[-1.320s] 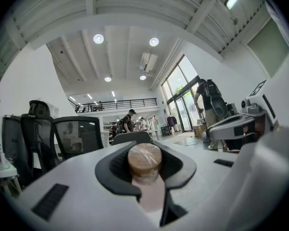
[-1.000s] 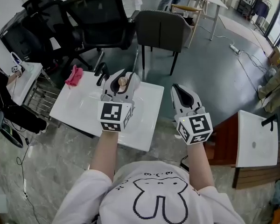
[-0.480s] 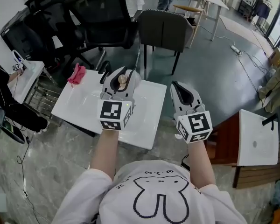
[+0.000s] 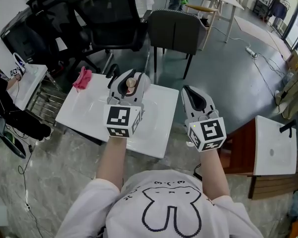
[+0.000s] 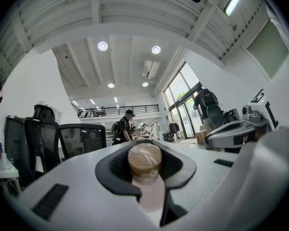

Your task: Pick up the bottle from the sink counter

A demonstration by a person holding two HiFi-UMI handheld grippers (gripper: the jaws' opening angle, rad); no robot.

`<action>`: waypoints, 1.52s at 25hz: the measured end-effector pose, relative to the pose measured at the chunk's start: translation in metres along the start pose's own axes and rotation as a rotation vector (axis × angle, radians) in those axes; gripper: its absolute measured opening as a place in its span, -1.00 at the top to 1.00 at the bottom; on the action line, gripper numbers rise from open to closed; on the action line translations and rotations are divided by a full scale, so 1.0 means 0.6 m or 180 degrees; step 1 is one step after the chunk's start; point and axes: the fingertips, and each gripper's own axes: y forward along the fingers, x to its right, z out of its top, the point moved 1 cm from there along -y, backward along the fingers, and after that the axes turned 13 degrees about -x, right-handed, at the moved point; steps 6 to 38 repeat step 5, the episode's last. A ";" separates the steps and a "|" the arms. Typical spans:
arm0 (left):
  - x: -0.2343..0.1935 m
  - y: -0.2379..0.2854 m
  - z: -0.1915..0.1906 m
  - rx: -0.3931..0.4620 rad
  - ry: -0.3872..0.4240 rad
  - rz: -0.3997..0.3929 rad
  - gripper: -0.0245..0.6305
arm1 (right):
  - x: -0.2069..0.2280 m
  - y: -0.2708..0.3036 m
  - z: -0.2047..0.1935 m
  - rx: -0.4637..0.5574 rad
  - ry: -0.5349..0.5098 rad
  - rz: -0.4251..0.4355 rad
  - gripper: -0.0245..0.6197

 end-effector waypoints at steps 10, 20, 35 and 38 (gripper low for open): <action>-0.006 0.000 0.001 0.0019 -0.0002 0.0012 0.62 | 0.000 0.003 0.002 0.0015 0.0013 -0.0031 0.83; -0.006 0.000 0.001 0.0019 -0.0002 0.0012 0.62 | 0.000 0.003 0.002 0.0015 0.0013 -0.0031 0.83; -0.006 0.000 0.001 0.0019 -0.0002 0.0012 0.62 | 0.000 0.003 0.002 0.0015 0.0013 -0.0031 0.83; -0.006 0.000 0.001 0.0019 -0.0002 0.0012 0.62 | 0.000 0.003 0.002 0.0015 0.0013 -0.0031 0.83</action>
